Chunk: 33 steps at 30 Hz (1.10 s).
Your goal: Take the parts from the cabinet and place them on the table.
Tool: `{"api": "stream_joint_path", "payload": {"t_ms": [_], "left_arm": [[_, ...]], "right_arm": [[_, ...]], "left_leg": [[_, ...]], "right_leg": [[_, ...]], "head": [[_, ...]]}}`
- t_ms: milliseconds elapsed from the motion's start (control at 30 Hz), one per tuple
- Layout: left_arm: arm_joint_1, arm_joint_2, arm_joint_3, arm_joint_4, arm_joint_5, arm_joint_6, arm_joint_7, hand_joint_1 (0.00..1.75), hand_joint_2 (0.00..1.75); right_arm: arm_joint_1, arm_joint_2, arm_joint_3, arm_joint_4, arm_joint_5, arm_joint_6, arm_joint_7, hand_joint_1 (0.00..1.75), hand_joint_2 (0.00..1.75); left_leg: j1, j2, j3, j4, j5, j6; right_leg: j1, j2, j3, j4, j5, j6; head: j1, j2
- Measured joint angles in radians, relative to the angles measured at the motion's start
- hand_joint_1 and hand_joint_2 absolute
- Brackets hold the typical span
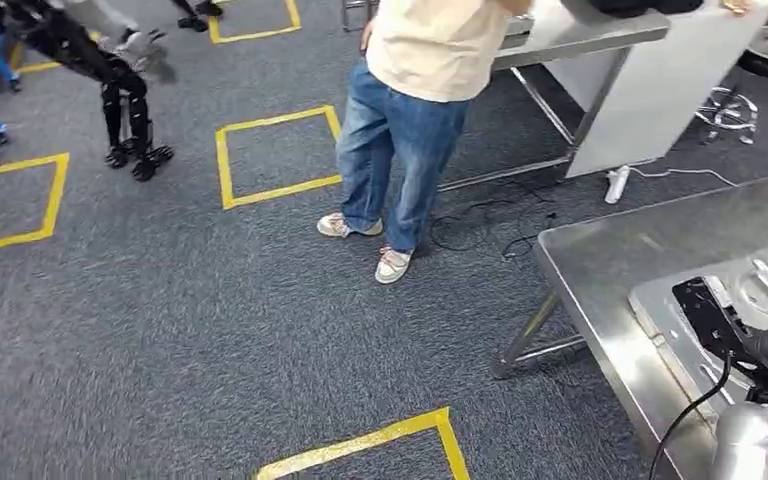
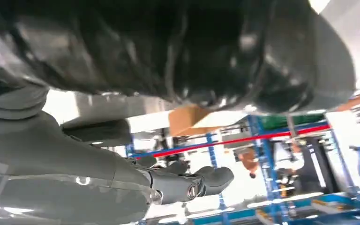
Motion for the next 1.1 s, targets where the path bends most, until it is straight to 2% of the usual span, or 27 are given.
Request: {"api": "stream_joint_path", "payload": {"t_ms": [33,67,100,133,167,267,300,333,367,400,433,467,500,533,600,633,667,700,767,800,833,867,900,967,1000,1033,1100], "left_arm": [[0.002,0.000,0.000,0.000,0.000,0.000,0.000,0.00,0.00],[0.002,0.000,0.000,0.000,0.000,0.000,0.000,0.00,0.00],[0.002,0.000,0.000,0.000,0.000,0.000,0.000,0.00,0.00],[0.001,0.000,0.000,0.000,0.000,0.000,0.000,0.00,0.00],[-0.001,0.000,0.000,0.000,0.000,0.000,0.000,0.00,0.00],[0.002,0.000,0.000,0.000,0.000,0.000,0.000,0.00,0.00],[0.003,0.001,0.000,0.000,0.000,0.000,0.000,0.00,0.00],[0.005,0.000,0.000,0.000,0.000,0.000,0.000,0.00,0.00],[0.002,0.000,0.000,0.000,0.000,0.000,0.000,0.00,0.00],[-0.001,0.000,0.000,0.000,0.000,0.000,0.000,0.00,0.00],[-0.002,0.000,0.000,0.000,0.000,0.000,0.000,0.00,0.00],[-0.002,-0.001,0.000,0.000,0.000,0.000,0.000,0.00,0.00],[-0.001,-0.001,0.000,0.000,0.000,0.000,0.000,0.00,0.00],[0.000,-0.001,0.000,0.000,0.000,0.000,0.000,0.00,0.00],[0.000,-0.002,0.000,0.000,0.000,0.000,0.000,0.00,0.00],[0.000,-0.002,0.001,0.000,0.000,0.000,0.000,0.00,0.00],[0.000,-0.003,0.001,0.000,0.000,-0.001,0.000,0.00,0.00],[-0.003,-0.004,0.001,0.000,0.000,0.000,0.000,0.00,0.00],[0.001,-0.004,0.001,0.000,0.000,0.000,0.000,0.00,0.00],[0.003,-0.004,0.002,0.000,0.000,0.001,0.000,0.00,0.00],[0.006,-0.002,0.003,0.000,0.001,0.001,0.000,0.00,0.00],[0.006,-0.003,0.003,0.000,0.000,0.002,0.000,0.00,0.00],[0.003,-0.003,0.003,0.000,0.000,0.001,0.000,0.00,0.00],[0.000,-0.003,0.003,0.000,0.000,0.001,0.000,0.00,0.00],[0.001,-0.003,0.003,0.000,0.000,0.001,0.000,0.00,0.00],[0.003,-0.003,0.003,0.000,0.000,0.001,0.000,0.00,0.00],[0.005,-0.003,0.003,0.000,0.000,0.001,0.000,0.00,0.00]], "right_arm": [[0.001,0.003,0.001,0.000,0.001,0.000,0.000,0.00,0.00],[0.001,0.004,0.002,0.000,0.002,0.000,0.000,0.00,0.00],[0.000,0.005,0.002,0.000,0.002,0.000,0.000,0.00,0.00],[0.000,0.006,0.002,-0.001,0.003,0.000,0.000,0.00,0.00],[0.001,0.008,0.002,-0.003,0.003,0.000,0.000,0.00,0.00],[-0.001,0.010,0.005,-0.003,0.004,0.000,0.000,0.00,0.00],[-0.001,0.010,0.008,-0.004,0.004,0.000,0.000,0.00,0.00],[-0.002,0.010,0.009,-0.005,0.004,0.000,0.000,0.00,0.00],[-0.001,0.011,0.010,-0.007,0.004,0.000,-0.001,0.00,0.00],[-0.001,0.011,0.010,-0.008,0.004,0.000,-0.001,0.00,0.00],[0.000,0.011,0.010,-0.008,0.005,0.000,0.000,0.00,0.00],[0.004,0.011,0.010,-0.008,0.005,0.000,0.000,0.00,0.00],[0.007,0.011,0.010,-0.008,0.006,0.000,-0.001,0.00,0.00],[0.007,0.011,0.011,-0.008,0.007,0.000,-0.001,0.00,0.00],[0.006,0.011,0.014,-0.008,0.008,0.000,-0.001,0.00,0.00],[0.006,0.011,0.016,-0.009,0.008,0.000,-0.001,0.00,0.00],[0.005,0.012,0.018,-0.008,0.008,0.000,-0.001,0.00,0.00],[0.008,0.011,0.018,-0.011,0.008,-0.001,-0.002,0.00,0.00],[0.008,0.012,0.021,-0.012,0.010,-0.001,-0.002,0.00,0.00],[0.008,0.012,0.026,-0.014,0.010,-0.001,-0.002,0.00,0.00],[0.006,0.013,0.029,-0.015,0.010,-0.001,-0.002,0.00,0.00],[0.008,0.014,0.033,-0.016,0.010,-0.002,-0.003,0.00,0.00],[0.009,0.016,0.034,-0.018,0.010,-0.002,-0.005,0.00,0.00],[0.011,0.016,0.034,-0.018,0.010,-0.002,-0.005,0.00,0.00],[0.011,0.017,0.034,-0.018,0.010,-0.002,-0.006,0.00,0.00],[0.012,0.018,0.035,-0.018,0.010,-0.002,-0.006,0.00,0.00],[0.013,0.018,0.035,-0.018,0.011,-0.002,-0.006,0.00,0.00]], "left_leg": [[0.000,0.003,0.017,-0.030,0.026,0.001],[0.000,0.009,0.054,-0.099,0.066,0.003],[-0.001,0.020,0.105,-0.191,0.109,0.008],[-0.004,0.050,0.147,-0.268,0.133,0.015],[-0.019,0.086,0.158,-0.296,0.116,0.019],[-0.020,0.055,0.152,-0.301,0.118,0.033],[-0.018,0.044,0.155,-0.310,0.123,0.041],[-0.011,0.037,0.162,-0.318,0.129,0.048],[-0.010,0.026,0.162,-0.320,0.131,0.052],[-0.009,0.017,0.161,-0.320,0.132,0.054],[-0.009,0.006,0.162,-0.320,0.132,0.055],[-0.009,-0.006,0.161,-0.318,0.132,0.056],[-0.009,-0.019,0.161,-0.317,0.132,0.056],[-0.009,-0.031,0.162,-0.316,0.131,0.056],[-0.007,-0.057,0.168,-0.314,0.129,0.054],[-0.007,-0.067,0.170,-0.313,0.126,0.050],[-0.009,-0.077,0.165,-0.310,0.125,0.046],[-0.009,-0.089,0.157,-0.304,0.126,0.041],[-0.002,-0.107,0.151,-0.310,0.132,0.029],[-0.004,-0.120,0.148,-0.312,0.133,0.020],[-0.005,-0.092,0.148,-0.301,0.123,0.017],[-0.010,-0.045,0.137,-0.272,0.102,0.012],[-0.007,-0.019,0.104,-0.207,0.064,0.008],[-0.001,-0.002,0.027,-0.054,-0.002,0.002],[0.001,0.001,0.004,-0.010,-0.009,0.000],[0.001,0.003,0.007,-0.016,0.009,-0.001],[0.002,0.006,0.031,-0.066,0.045,0.000]], "right_leg": [[0.001,-0.012,0.001,0.000,-0.001,0.000],[0.001,-0.024,0.003,0.000,-0.003,0.002],[0.001,-0.036,0.008,0.001,-0.005,0.004],[0.003,-0.046,0.013,0.000,-0.008,0.008],[0.010,-0.055,0.013,0.003,-0.013,0.014],[0.011,-0.086,0.016,-0.001,-0.013,0.026],[0.011,-0.096,0.021,-0.001,-0.015,0.031],[0.003,-0.059,0.020,0.009,-0.028,0.039],[0.000,-0.009,0.001,0.047,-0.056,0.041],[0.001,0.014,-0.033,0.117,-0.095,0.043],[0.001,0.026,-0.073,0.196,-0.129,0.045],[0.001,0.029,-0.107,0.257,-0.146,0.046],[0.000,0.030,-0.127,0.286,-0.142,0.047],[0.000,0.031,-0.125,0.270,-0.115,0.046],[0.000,0.043,-0.068,0.133,-0.017,0.043],[-0.002,0.068,-0.033,0.053,0.024,0.040],[-0.003,0.117,-0.020,0.025,0.012,0.034],[-0.004,0.113,-0.017,0.003,0.009,0.032],[0.003,0.094,-0.018,0.008,0.008,0.028],[-0.002,0.082,-0.015,0.001,0.012,0.021],[-0.008,0.068,-0.008,-0.008,0.016,0.013],[-0.007,0.060,-0.004,-0.012,0.015,0.006],[-0.005,0.046,-0.003,-0.012,0.013,0.002],[-0.001,0.017,-0.002,-0.011,0.011,-0.002],[0.000,0.004,-0.002,-0.010,0.010,-0.002],[0.000,-0.008,-0.001,-0.010,0.009,-0.002],[0.000,-0.019,0.000,-0.008,0.006,-0.001]], "head": [[0.000,0.000],[0.000,0.000],[0.000,0.000],[0.000,0.000],[0.000,0.000],[0.001,0.000],[0.000,0.000],[0.002,0.000],[0.001,0.000],[0.003,0.000],[0.002,0.000],[0.002,0.000],[0.002,0.000],[0.002,0.000],[0.002,0.000],[0.002,0.000],[0.002,0.000],[0.002,0.000],[0.002,0.000],[0.002,0.000],[0.002,0.000],[-0.003,0.000],[-0.005,0.000],[-0.005,0.000],[-0.005,0.000],[-0.005,0.000],[-0.005,0.000]]}}
